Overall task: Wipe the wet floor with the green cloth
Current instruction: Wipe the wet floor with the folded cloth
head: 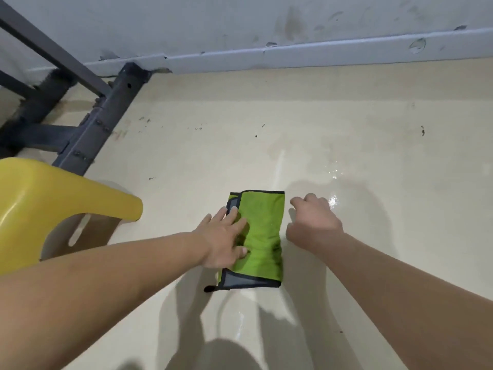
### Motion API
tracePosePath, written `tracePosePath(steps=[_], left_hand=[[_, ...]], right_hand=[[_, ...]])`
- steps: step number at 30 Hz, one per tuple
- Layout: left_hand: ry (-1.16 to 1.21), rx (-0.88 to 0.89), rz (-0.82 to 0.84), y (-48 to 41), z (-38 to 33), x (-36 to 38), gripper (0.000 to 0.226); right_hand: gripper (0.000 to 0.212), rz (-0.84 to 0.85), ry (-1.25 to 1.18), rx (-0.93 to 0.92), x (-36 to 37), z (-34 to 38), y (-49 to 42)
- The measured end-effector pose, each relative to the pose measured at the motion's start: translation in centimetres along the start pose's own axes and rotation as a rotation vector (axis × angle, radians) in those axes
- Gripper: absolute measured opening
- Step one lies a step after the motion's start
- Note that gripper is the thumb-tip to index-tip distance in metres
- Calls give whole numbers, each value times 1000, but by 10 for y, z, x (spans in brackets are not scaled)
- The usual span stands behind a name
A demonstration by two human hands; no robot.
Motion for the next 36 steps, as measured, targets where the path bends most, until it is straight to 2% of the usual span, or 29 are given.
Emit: tracePosePath(steps=[2,4,8,11,15,19,22,24,28,31,34,36], left_hand=[[-11,18,-30,-8,5,-20,78],[32,22,-41,-29,-4,-27,79],[282,-25,-20,-81,-46,0,90],[309,-28,-146,-108,-50,22,93],[388,47,-294,-123,10,37,76],[453,-99,-399,-115,95,75,72],[410,-187,-445,-90,135,125,72],[353,-216,-481,-64,139,164,75],[297,-97,-515,-5,120,228,93],[226,36,-555,20,112,265,94],[164,125,-593,12,134,268,88],[151,119,-611,-4,161,252,84]], right_hand=[[50,8,-7,24,-6,-8,6],[45,8,-17,65,-7,-20,12],[30,-80,64,87,16,-32,16],[32,-143,80,93,32,-23,19],[47,-108,79,68,58,6,24],[60,-54,33,45,88,48,13],[58,-41,62,-3,116,86,-1],[55,-37,112,-43,135,107,-7],[57,-4,216,-102,157,140,-17],[54,63,255,-79,168,159,-20],[53,72,322,-41,175,168,-24],[56,54,360,-38,177,169,-28]])
Point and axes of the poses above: each hand's wrist, its own y-axis away from the middle knuckle, its own x-axis out of the palm, z = x × y, the point moved 1 cm from there along -y, towards the middle knuckle, and after that the axes turned 9 degrees about -y, right-handed, at the moved point
